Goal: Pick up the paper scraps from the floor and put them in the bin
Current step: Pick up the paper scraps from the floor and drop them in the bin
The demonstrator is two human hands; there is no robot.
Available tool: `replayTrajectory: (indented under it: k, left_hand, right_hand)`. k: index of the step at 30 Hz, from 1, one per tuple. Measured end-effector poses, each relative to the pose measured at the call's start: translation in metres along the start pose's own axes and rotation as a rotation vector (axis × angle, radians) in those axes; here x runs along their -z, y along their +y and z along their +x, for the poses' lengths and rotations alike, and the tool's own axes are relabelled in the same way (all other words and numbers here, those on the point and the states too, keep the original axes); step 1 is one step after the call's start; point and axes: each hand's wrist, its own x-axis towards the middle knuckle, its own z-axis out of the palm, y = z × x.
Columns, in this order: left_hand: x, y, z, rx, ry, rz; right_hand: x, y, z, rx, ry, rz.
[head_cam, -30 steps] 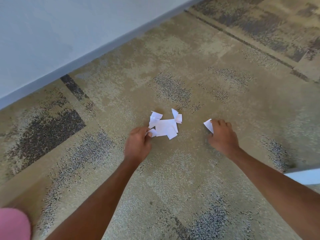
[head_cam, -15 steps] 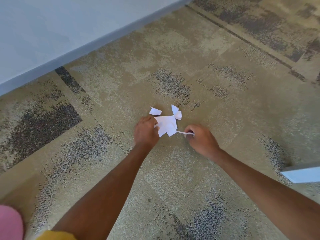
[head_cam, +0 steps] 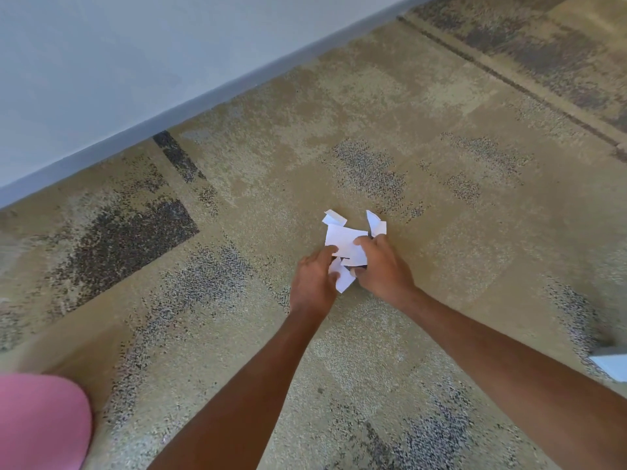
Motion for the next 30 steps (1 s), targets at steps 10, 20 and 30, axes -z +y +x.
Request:
replayTrajectory:
  k: [10,20,30]
  left_hand:
    - [0.000,-0.008,0.006,0.016,-0.021,0.003]
    - [0.009,0.004,-0.099,0.538,0.209,-0.641]
    - [0.129,0.025,-0.146,0.608,0.450,-1.504]
  right_hand:
    - [-0.001,-0.007,-0.004,0.002,-0.015,0.010]
    - [-0.018,-0.035,-0.078,-0.213,-0.034,0.464]
    - [0.040,-0.176,-0.121,-0.209,-0.358,1.057]
